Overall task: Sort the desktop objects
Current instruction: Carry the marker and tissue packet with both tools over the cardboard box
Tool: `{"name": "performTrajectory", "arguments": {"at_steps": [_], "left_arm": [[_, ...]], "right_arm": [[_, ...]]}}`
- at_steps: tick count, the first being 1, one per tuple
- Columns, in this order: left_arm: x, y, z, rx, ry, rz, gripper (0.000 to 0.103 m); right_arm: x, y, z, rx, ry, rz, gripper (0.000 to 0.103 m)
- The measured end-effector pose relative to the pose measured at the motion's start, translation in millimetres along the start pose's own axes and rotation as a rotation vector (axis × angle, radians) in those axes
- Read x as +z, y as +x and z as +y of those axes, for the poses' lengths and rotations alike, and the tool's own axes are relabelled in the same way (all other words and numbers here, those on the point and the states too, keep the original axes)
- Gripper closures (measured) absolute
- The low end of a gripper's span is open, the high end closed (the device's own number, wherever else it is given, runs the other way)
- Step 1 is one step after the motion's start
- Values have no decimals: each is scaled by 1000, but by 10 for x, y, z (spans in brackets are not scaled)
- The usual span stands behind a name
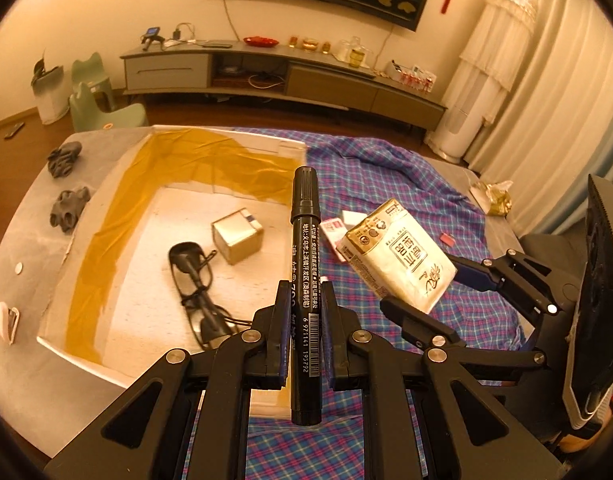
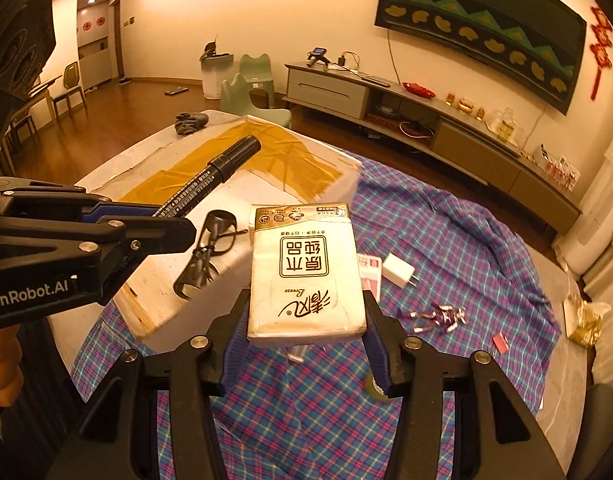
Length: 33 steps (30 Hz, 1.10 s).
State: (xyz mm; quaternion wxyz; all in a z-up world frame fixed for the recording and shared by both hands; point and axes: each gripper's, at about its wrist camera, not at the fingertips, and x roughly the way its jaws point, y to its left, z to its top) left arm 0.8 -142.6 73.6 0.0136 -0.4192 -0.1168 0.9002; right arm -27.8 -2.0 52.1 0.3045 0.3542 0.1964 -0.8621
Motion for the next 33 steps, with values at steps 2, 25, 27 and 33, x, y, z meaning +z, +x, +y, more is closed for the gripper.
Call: {"name": "performTrajectory", "arguments": {"at_steps": [2, 25, 27, 33], "left_arm": [[5, -3, 94, 3, -14, -1, 90], [57, 347, 865, 19, -148, 88, 90], [60, 413, 918, 17, -165, 110, 90], [76, 563, 1064, 19, -210, 159, 90]], "right_arm": [[60, 16, 68, 1, -15, -1, 50], [591, 541, 555, 27, -134, 45, 50], [625, 625, 555, 37, -134, 59, 50], [718, 863, 531, 58, -131, 105, 50]]}}
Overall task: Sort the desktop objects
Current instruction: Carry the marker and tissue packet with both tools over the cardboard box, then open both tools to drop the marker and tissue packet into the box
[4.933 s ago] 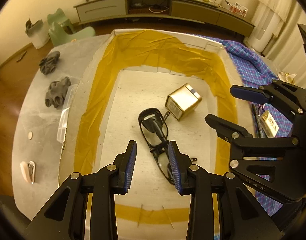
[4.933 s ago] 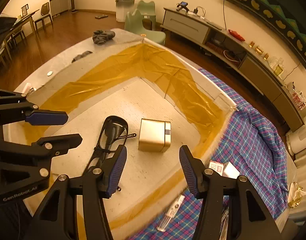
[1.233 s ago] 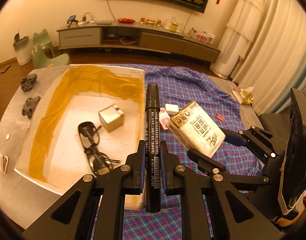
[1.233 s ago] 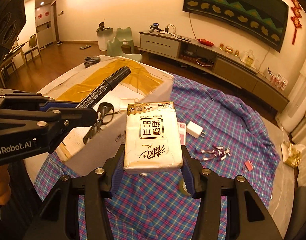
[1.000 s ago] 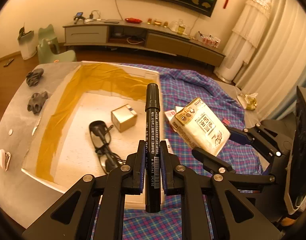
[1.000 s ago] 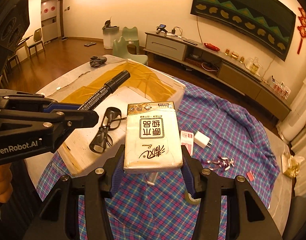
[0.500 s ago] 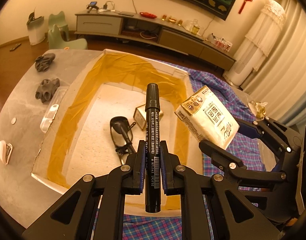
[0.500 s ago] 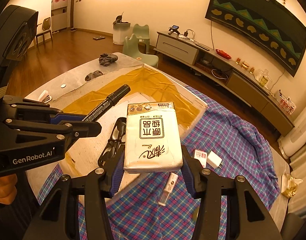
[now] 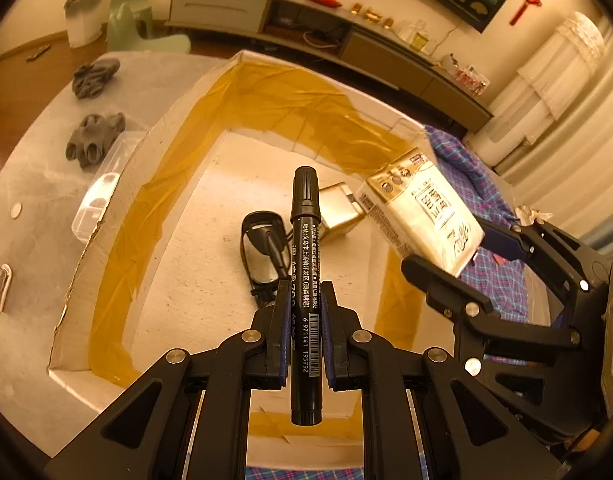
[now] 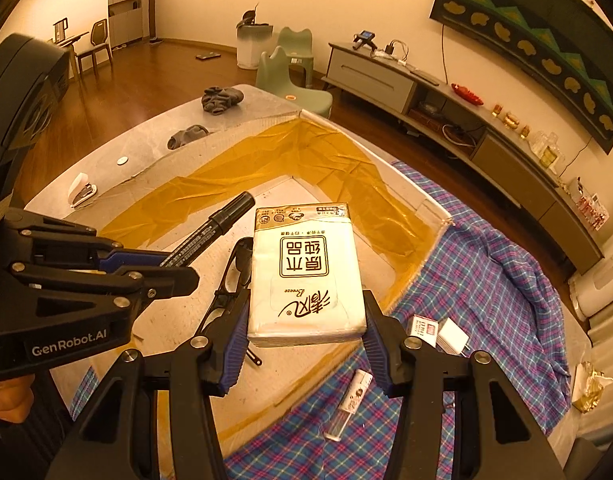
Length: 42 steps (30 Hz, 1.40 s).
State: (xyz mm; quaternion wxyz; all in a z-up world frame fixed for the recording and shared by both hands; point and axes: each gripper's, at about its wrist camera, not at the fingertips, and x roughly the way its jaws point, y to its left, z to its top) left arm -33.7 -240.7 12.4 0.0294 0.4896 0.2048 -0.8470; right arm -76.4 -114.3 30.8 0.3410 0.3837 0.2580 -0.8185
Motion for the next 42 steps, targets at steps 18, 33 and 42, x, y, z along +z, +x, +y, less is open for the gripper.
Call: {"name": "performTrajectory", "arguments": {"at_steps": [18, 33, 42], "left_arm": [[203, 232, 345, 120, -1, 98, 89], [241, 412, 419, 190, 61, 159, 70], [179, 266, 337, 192, 69, 146, 68]], "right_arm": [[528, 743, -53, 20, -27, 137, 50], [872, 1350, -103, 32, 31, 279, 49], [856, 1211, -196, 24, 64, 256, 45]]}}
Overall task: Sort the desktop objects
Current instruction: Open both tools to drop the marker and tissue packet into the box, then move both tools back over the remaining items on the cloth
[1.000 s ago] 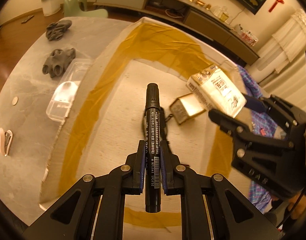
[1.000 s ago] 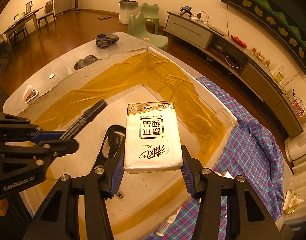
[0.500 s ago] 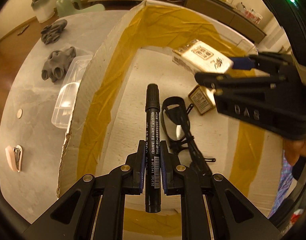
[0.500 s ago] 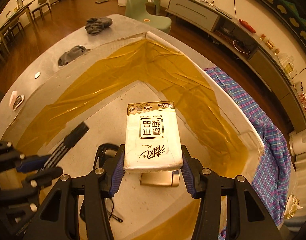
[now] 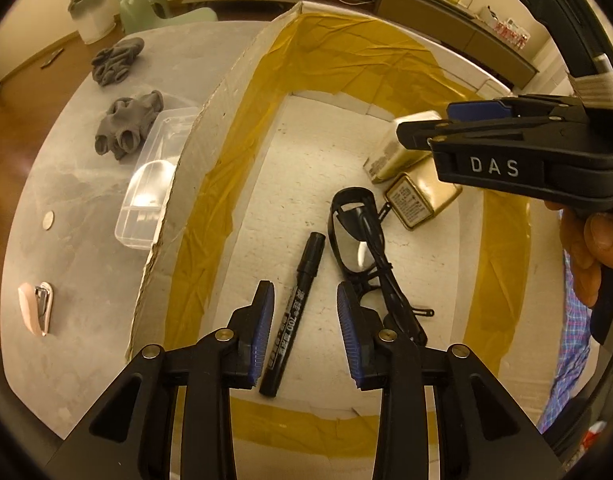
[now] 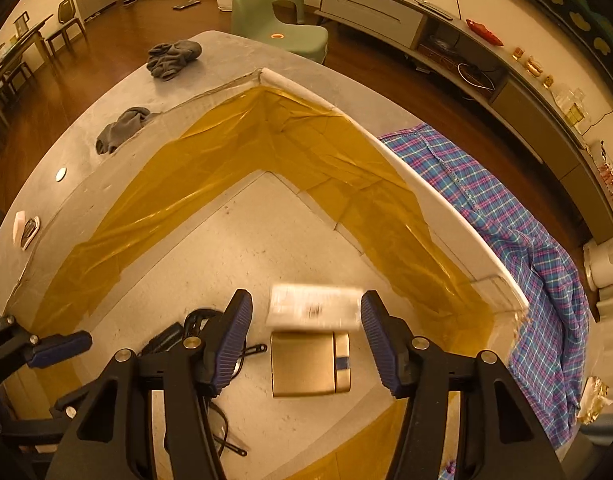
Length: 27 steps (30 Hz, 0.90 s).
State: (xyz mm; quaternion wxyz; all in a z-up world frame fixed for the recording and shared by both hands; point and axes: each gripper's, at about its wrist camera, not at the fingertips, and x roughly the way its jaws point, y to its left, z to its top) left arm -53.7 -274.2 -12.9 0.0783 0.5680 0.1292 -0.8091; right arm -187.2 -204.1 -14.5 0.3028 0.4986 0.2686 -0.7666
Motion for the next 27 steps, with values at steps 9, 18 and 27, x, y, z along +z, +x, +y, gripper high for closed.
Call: {"name": "performTrajectory", "arguments": {"at_steps": [9, 18, 27], "left_arm": [[-115, -320, -124, 18, 24, -36, 68], [-265, -641, -410, 42, 73, -79, 68], [-453, -924, -847, 38, 141, -115, 68]], "right_arm": [[-217, -401, -75, 18, 13, -62, 45], [-629, -791, -51, -11, -40, -127, 45], [-1030, -1188, -142, -15, -44, -221, 45]]}}
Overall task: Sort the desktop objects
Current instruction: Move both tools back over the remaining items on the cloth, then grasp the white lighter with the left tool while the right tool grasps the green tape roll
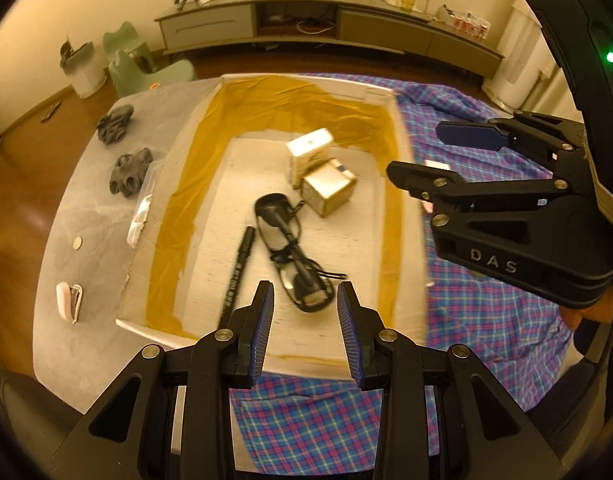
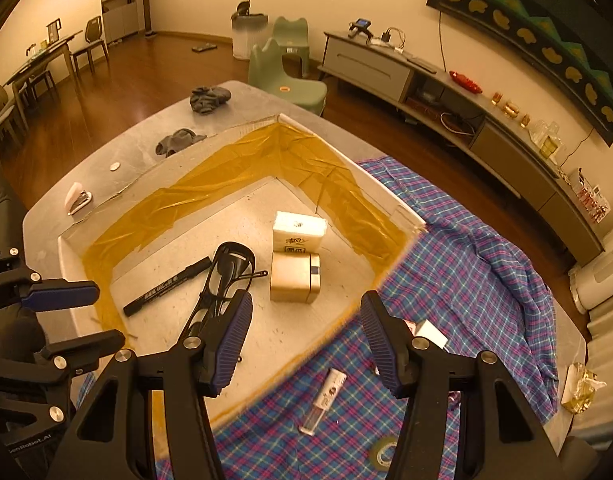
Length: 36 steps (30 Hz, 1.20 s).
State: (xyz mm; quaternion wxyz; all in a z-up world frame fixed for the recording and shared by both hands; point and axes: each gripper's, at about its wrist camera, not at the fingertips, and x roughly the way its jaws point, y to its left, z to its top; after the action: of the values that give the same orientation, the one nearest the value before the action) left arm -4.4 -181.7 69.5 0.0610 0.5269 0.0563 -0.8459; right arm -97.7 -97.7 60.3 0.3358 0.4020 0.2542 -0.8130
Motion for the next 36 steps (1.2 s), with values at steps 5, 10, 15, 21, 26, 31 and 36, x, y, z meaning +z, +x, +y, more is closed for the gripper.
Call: {"name": "performTrajectory", "arguments": {"at_steps": [5, 10, 15, 21, 26, 31, 36], "left_arm": [[-51, -120, -232, -24, 16, -17, 68], [-90, -171, -500, -82, 31, -25, 68], [-128, -101, -870, -113, 68, -13, 68], [-142, 202, -1291, -130, 97, 19, 68], [-137, 634, -1547, -109, 94, 64, 68], [-90, 1078, -1583, -67, 57, 101, 68], [-38, 1504, -1480, -20, -6, 148, 68]], "right_arm": [[-209, -205, -135, 22, 28, -45, 45], [-485, -448, -319, 46, 55, -126, 45], [-896, -662, -656, 29, 106, -190, 45], [-1475, -555, -1078, 19, 203, -163, 45], [-1872, -177, -1165, 16, 228, -87, 45], [-2093, 201, -1136, 24, 217, -39, 45], [-2205, 460, -1107, 9, 182, -10, 45]]}}
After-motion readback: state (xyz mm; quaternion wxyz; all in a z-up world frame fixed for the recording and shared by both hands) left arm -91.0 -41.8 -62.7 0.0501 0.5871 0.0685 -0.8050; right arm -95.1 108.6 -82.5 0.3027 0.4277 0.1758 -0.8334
